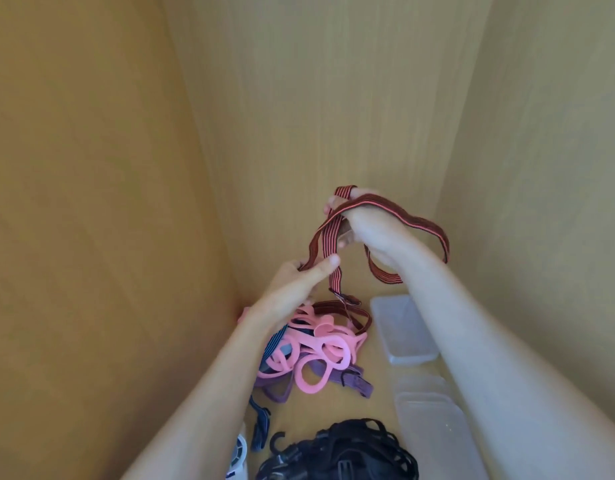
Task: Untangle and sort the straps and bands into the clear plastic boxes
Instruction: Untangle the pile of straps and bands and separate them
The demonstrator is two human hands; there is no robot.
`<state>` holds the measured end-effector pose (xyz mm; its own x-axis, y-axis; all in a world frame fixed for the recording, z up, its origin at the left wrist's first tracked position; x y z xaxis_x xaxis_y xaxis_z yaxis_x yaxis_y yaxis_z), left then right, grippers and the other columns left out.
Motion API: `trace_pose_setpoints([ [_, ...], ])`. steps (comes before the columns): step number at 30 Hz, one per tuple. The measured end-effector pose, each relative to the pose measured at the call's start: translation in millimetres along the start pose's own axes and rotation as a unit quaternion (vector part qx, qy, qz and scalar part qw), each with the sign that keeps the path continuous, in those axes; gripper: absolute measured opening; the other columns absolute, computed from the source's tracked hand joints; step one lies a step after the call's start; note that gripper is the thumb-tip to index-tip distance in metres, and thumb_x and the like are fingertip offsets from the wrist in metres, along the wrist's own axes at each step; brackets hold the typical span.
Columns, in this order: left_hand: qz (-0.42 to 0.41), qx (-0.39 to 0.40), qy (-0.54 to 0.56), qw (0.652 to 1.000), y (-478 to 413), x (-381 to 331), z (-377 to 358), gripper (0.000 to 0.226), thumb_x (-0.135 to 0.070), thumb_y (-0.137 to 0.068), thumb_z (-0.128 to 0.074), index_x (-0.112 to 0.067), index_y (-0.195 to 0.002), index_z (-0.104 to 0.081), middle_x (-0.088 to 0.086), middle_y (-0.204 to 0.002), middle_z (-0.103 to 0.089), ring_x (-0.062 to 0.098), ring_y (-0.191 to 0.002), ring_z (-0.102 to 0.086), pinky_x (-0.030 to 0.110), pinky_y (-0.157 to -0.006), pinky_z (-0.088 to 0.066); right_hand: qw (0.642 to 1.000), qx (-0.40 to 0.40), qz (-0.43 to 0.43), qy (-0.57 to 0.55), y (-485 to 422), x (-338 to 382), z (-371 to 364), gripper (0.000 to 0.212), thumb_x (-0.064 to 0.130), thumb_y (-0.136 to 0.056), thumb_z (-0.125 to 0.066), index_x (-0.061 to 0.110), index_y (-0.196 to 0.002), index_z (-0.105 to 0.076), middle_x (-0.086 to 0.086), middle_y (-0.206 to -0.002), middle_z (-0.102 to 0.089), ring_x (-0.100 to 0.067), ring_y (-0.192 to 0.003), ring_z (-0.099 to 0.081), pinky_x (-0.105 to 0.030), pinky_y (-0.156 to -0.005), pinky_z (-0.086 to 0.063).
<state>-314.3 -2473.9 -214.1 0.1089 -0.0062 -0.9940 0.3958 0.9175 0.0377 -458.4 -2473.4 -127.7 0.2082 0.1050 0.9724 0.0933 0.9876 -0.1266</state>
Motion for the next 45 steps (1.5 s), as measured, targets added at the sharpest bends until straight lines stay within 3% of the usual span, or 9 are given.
trace_pose_setpoints([
  [6,-0.009,-0.036,-0.065,0.997,0,7,-9,0.037,-0.023,-0.091,-0.073,-0.021,-0.062,-0.050,-0.014,-0.050,-0.038,0.006,-0.046,-0.036,0.019,-0.050,-0.032,0.986,0.018,-0.094,-0.136,1,-26,-6,0.021,0.016,-0.106,-0.049,0.010,-0.089,-0.059,-0.007,-0.080,-0.062,-0.017,-0.061,-0.059,-0.024,-0.054,-0.054],
  [14,0.069,-0.033,-0.142,0.987,-13,-6,17,0.023,-0.014,-0.093,-0.053,-0.013,-0.071,-0.048,0.000,-0.055,-0.041,0.019,-0.051,-0.041,0.029,-0.055,-0.038,0.975,0.131,-0.181,0.004,37,-99,-11,0.016,0.004,-0.103,-0.047,-0.003,-0.109,-0.060,-0.012,-0.084,-0.061,-0.020,-0.064,-0.060,-0.028,-0.059,-0.052],
  [19,0.083,-0.022,-0.284,0.955,-19,-20,20,0.017,-0.023,-0.080,-0.064,-0.015,-0.071,-0.051,0.004,-0.062,-0.038,0.020,-0.055,-0.034,0.027,-0.058,-0.030,0.927,0.314,-0.149,0.141,74,-104,-3,0.018,0.015,-0.099,-0.062,0.006,-0.112,-0.069,-0.011,-0.103,-0.073,-0.021,-0.093,-0.072,-0.034,-0.088,-0.059],
  [22,0.093,0.003,-0.328,0.940,-19,-24,18,0.010,-0.021,-0.086,-0.065,-0.013,-0.081,-0.062,-0.001,-0.059,-0.044,0.017,-0.049,-0.038,0.024,-0.050,-0.030,0.967,0.224,-0.081,0.090,78,-90,8,0.016,0.015,-0.093,-0.071,0.011,-0.108,-0.070,-0.005,-0.099,-0.074,-0.008,-0.087,-0.069,-0.025,-0.081,-0.055],
  [25,0.088,0.043,-0.328,0.939,-16,-30,12,0.007,-0.016,-0.087,-0.065,-0.009,-0.086,-0.063,0.002,-0.065,-0.049,0.019,-0.056,-0.044,0.029,-0.060,-0.037,0.991,0.054,-0.010,0.124,63,-94,11,0.069,0.026,-0.074,-0.088,0.023,-0.133,-0.052,0.007,-0.126,-0.057,-0.003,-0.112,-0.054,-0.024,-0.098,-0.041],
  [29,0.082,0.097,-0.310,0.942,-11,-38,9,0.015,-0.006,-0.090,-0.058,0.005,-0.096,-0.065,0.001,-0.066,-0.056,0.016,-0.053,-0.050,0.027,-0.060,-0.043,0.978,0.153,-0.031,0.142,43,-125,-21,0.113,0.048,-0.053,-0.094,0.033,-0.149,-0.036,0.013,-0.147,-0.046,-0.005,-0.134,-0.043,-0.031,-0.115,-0.034],
  [34,0.054,0.036,-0.233,0.970,-4,-39,33,0.018,0.004,-0.083,-0.051,-0.004,-0.085,-0.067,0.003,-0.065,-0.055,0.016,-0.060,-0.051,0.025,-0.058,-0.041,0.992,0.099,-0.058,0.050,35,-142,-26,0.004,0.022,-0.090,-0.070,0.020,-0.088,-0.067,0.003,-0.078,-0.074,-0.018,-0.079,-0.069,-0.039,-0.089,-0.052],
  [39,0.080,-0.020,-0.194,0.977,4,-1,51,0.017,-0.001,-0.075,-0.049,-0.009,-0.075,-0.064,0.006,-0.067,-0.049,0.017,-0.057,-0.043,0.028,-0.060,-0.038,0.975,-0.020,-0.078,-0.208,29,-106,-5,0.016,-0.008,-0.091,-0.058,0.009,-0.090,-0.058,-0.001,-0.068,-0.052,-0.010,-0.049,-0.040,-0.025,-0.051,-0.039],
  [45,0.087,0.087,-0.094,0.988,15,34,5,0.032,-0.036,-0.077,-0.061,-0.005,-0.083,-0.058,-0.003,-0.062,-0.048,0.013,-0.058,-0.043,0.029,-0.063,-0.039,0.906,-0.060,-0.086,-0.409,17,-71,-14,0.034,-0.017,-0.084,-0.039,0.005,-0.100,-0.058,0.001,-0.057,-0.046,-0.008,-0.046,-0.036,-0.021,-0.044,-0.028],
])
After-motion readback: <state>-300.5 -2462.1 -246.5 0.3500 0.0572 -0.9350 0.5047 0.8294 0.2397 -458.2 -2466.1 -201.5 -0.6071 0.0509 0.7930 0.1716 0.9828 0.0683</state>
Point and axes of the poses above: each hand's wrist, its own y-axis away from the middle knuckle, its own z-axis out of the back of the hand, x = y × z, the point moved 3 cm from there along -y, towards the middle knuckle
